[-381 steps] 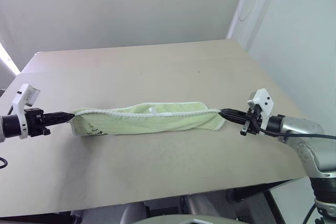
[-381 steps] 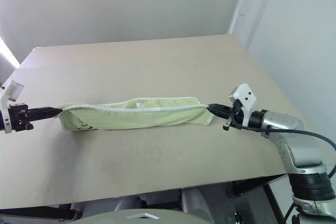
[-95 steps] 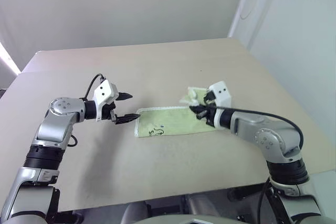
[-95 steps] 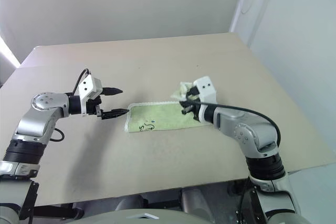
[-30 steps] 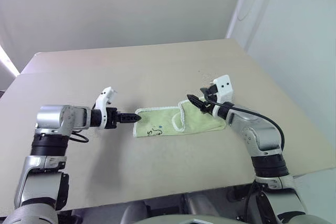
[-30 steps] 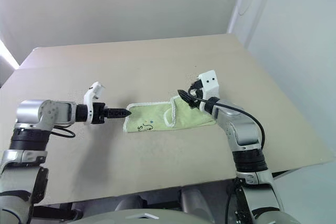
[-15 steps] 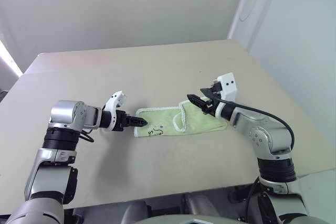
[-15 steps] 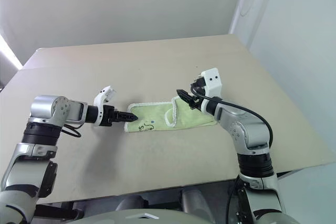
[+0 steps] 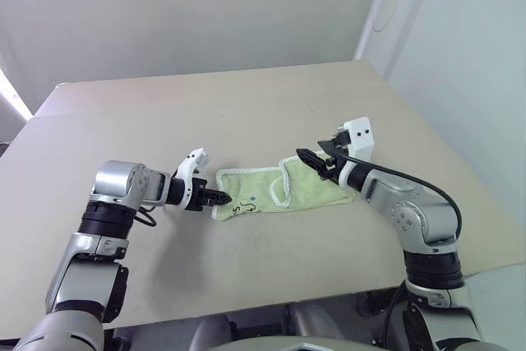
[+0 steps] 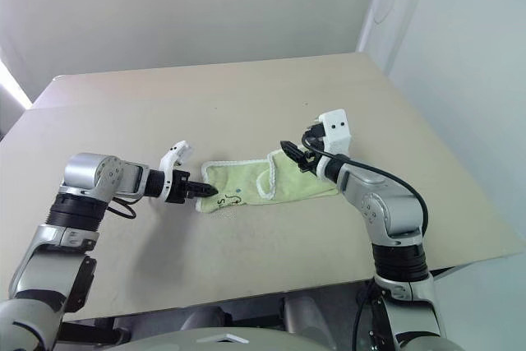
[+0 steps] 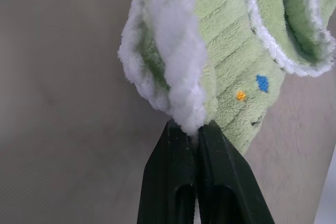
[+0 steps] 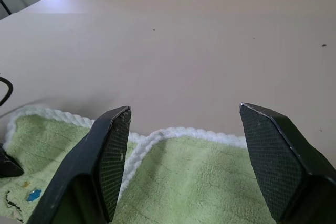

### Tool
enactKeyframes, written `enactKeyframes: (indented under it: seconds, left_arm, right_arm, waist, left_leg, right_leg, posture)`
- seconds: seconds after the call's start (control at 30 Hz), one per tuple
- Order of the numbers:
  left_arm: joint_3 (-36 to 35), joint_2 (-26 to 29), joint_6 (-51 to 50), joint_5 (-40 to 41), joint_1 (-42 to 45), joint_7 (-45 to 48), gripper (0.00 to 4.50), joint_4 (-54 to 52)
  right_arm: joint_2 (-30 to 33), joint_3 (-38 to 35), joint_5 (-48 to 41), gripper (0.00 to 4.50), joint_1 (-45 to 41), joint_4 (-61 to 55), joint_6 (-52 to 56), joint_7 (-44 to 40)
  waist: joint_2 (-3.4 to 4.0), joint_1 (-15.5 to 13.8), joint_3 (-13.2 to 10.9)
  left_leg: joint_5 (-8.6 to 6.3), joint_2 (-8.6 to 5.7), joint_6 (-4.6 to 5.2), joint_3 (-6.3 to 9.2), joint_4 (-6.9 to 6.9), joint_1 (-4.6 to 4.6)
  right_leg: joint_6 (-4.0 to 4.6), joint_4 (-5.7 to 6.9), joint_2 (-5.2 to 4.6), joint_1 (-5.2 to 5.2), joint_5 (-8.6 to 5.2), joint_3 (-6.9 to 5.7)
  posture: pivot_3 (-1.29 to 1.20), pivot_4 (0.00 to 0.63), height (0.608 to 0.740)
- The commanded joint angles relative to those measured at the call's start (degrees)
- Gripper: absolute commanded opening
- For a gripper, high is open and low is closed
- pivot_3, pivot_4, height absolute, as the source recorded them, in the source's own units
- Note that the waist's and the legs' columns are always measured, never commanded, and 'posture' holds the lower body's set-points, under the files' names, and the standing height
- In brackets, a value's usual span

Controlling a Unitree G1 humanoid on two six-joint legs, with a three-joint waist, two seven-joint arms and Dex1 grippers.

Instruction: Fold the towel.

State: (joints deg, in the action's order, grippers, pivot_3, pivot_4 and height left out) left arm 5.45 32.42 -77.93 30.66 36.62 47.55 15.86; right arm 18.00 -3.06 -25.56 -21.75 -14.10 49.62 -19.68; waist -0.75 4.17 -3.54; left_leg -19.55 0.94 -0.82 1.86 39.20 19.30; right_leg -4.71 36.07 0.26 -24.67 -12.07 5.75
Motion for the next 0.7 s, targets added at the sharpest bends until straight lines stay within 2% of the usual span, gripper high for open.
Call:
enactKeyframes:
  seconds: [0.03,0.23,0.53,0.7]
  left_arm:
    - [-0.7,3.2,0.5,0.6,1.8,2.2,0.04,-0.4]
    - [-0.7,9.7,0.0,1.0,1.1,5.2,0.04,-2.8]
    - [-2.3,23.3,1.2,2.0,-3.1,11.1,0.04,-4.6]
    - [-1.7,29.1,6.6,2.8,-3.6,19.0,0.04,-3.6]
  right_arm:
    - [-0.2,-1.1,-1.4,3.44,-0.1,-3.7,-0.6,-0.3]
    - [2.9,1.3,-4.5,3.44,3.3,-8.6,0.1,-6.3]
    - [6.2,1.2,-7.9,3.44,6.6,-11.4,3.5,-8.9]
    - [6.7,1.1,-8.9,3.44,7.9,-12.0,2.9,-9.7]
  waist:
    - [0.00,0.0,0.0]
    - [-0.01,0.0,0.0]
    - [-0.14,0.2,-0.1]
    - [-0.15,0.0,-0.1]
  left_leg:
    - [0.00,0.00,0.00,0.00,0.00,0.00]
    - [0.00,0.00,0.00,0.00,-0.04,0.04]
    - [0.00,0.02,0.00,-0.01,-0.05,0.05]
    - [0.00,0.02,0.00,-0.03,-0.06,0.08]
  right_leg:
    - [0.00,0.00,0.00,0.00,0.00,0.00]
    - [-0.01,-0.03,0.00,-0.06,-0.01,0.00]
    - [0.13,0.01,0.01,-0.14,-0.11,-0.01]
    - [0.18,-0.02,0.00,-0.18,-0.14,-0.01]
  posture:
    - [0.00,0.000,0.712]
    - [0.00,0.000,0.712]
    - [0.00,0.000,0.712]
    - [0.00,0.000,0.712]
